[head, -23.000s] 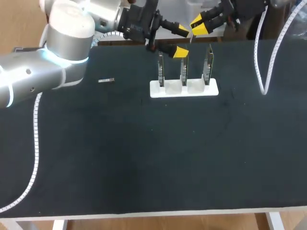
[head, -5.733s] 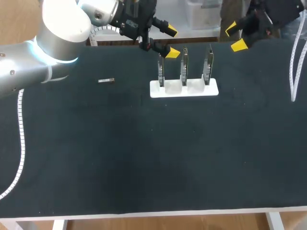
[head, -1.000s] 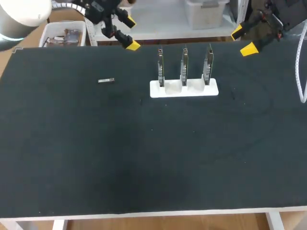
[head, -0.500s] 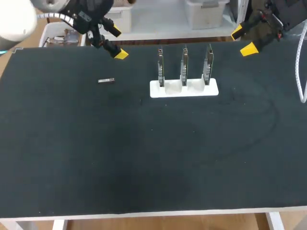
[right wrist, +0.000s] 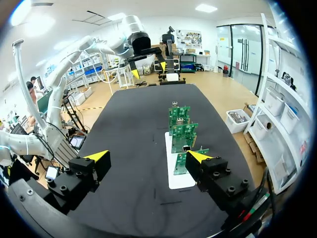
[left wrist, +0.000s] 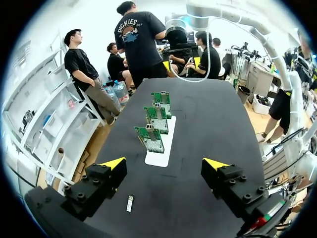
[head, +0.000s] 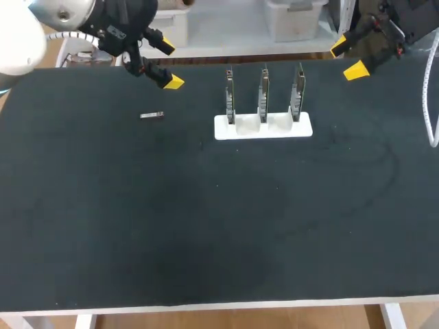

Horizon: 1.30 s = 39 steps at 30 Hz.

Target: Pick up the optical module with the left hand, and insert it into the network port with the right hand.

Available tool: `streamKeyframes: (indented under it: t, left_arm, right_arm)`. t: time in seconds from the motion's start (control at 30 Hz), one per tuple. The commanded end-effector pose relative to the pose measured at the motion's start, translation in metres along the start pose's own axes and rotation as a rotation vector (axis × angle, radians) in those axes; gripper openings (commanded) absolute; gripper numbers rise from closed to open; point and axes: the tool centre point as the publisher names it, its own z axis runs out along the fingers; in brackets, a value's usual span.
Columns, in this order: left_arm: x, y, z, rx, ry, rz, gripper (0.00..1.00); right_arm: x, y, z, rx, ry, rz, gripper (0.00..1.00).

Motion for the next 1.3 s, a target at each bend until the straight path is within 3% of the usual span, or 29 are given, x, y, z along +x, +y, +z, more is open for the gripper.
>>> streamKeyframes:
  t: [0.03, 0.37, 0.53, 0.63, 0.87, 0.9, 1.13, 1.3]
  left_arm:
    - [0.0, 0.001, 0.0, 0.001, -0.001, 0.003, 1.0]
    - [0.0, 0.001, 0.0, 0.001, -0.001, 0.003, 1.0]
    - [0.046, 0.016, -0.001, 0.004, 0.077, -0.109, 1.0]
    - [0.064, 0.017, -0.012, -0.018, 0.12, -0.15, 1.0]
    - [0.083, 0.021, -0.02, -0.094, 0.239, -0.123, 1.0]
    - [0.089, 0.023, -0.017, -0.094, 0.227, -0.119, 1.0]
    - [0.125, 0.038, 0.003, -0.038, 0.261, -0.161, 1.0]
    - [0.125, 0.041, 0.008, -0.002, 0.269, -0.156, 1.0]
  right_arm:
    - [0.0, 0.001, 0.0, 0.001, 0.0, -0.001, 1.0]
    - [0.0, 0.001, 0.0, 0.001, 0.0, -0.001, 1.0]
    - [0.0, 0.001, 0.0, 0.001, 0.0, -0.001, 1.0]
    - [0.0, 0.001, 0.0, 0.001, 0.0, -0.001, 1.0]
    - [0.0, 0.001, 0.0, 0.001, 0.0, -0.001, 1.0]
    - [0.0, 0.001, 0.0, 0.001, 0.0, -0.001, 1.0]
    - [0.0, 0.001, 0.0, 0.001, 0.0, -0.001, 1.0]
    - [0.0, 0.001, 0.0, 0.001, 0.0, -0.001, 1.0]
